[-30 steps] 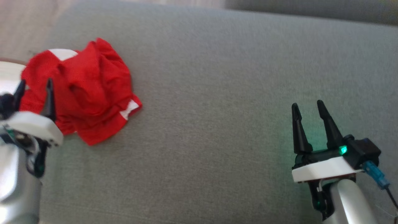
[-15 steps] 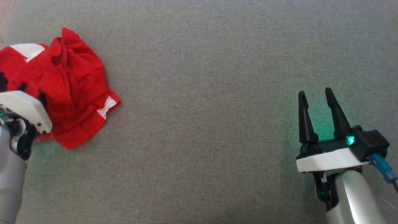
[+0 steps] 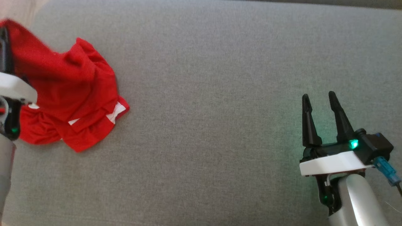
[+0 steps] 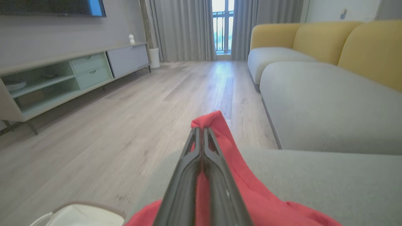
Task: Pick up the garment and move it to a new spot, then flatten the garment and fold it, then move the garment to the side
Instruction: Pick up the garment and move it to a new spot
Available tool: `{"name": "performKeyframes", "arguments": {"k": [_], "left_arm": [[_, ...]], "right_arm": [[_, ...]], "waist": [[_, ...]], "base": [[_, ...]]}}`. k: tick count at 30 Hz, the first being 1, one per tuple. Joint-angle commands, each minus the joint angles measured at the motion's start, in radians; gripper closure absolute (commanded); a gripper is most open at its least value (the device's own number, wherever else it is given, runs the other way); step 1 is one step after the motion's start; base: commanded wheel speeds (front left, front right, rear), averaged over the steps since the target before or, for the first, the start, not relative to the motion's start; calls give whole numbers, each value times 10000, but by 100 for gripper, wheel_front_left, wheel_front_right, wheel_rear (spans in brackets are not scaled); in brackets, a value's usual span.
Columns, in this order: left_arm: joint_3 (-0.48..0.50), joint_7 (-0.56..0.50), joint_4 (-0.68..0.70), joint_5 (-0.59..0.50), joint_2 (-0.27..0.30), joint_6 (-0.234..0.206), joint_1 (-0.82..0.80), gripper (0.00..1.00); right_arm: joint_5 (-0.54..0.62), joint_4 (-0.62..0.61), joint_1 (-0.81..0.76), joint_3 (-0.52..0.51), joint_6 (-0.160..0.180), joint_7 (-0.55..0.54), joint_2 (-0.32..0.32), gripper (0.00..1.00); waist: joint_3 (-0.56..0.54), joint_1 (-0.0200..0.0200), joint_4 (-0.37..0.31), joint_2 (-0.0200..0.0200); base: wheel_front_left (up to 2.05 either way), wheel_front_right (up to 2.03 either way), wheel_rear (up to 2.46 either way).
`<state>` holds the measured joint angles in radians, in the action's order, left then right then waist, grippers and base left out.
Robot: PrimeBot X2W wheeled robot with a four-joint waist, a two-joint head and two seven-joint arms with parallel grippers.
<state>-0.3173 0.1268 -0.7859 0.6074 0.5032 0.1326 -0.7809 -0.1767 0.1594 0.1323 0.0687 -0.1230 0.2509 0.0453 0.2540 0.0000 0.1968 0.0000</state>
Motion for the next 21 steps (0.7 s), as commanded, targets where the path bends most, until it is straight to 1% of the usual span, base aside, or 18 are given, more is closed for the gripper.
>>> {"name": "performKeyframes", "arguments": {"k": [1,5,10,15,18,21], "left_arm": [[378,396,455,-73,740,-20,-586,100],[427,1000,1270,-265,867,-51,-738,100],[441,1212,2733,-462,876,-124,-565,100],[282,1045,4244,-544,797,-377,-224,100],[105,792,5182,-589,659,-543,-137,100],[-66,532,6110,-616,401,-798,-142,100]], "right_arm": [[-86,-246,51,314,-77,109,49,0],[-287,-184,-68,384,-77,109,49,0],[-503,-139,-139,559,-77,109,49,0],[-694,-150,-161,730,-77,109,49,0],[-751,-153,-163,815,-77,109,49,0],[-792,-193,-98,882,-77,109,49,0]], "waist": [[-252,0,32,0],[-666,0,33,0],[-990,0,-131,0],[-1172,0,-521,0],[-1239,0,-835,0],[-1269,0,-1242,0]], "base": [[0,0,0],[0,0,0],[0,0,0],[0,0,0],[0,0,0],[0,0,0]]}}
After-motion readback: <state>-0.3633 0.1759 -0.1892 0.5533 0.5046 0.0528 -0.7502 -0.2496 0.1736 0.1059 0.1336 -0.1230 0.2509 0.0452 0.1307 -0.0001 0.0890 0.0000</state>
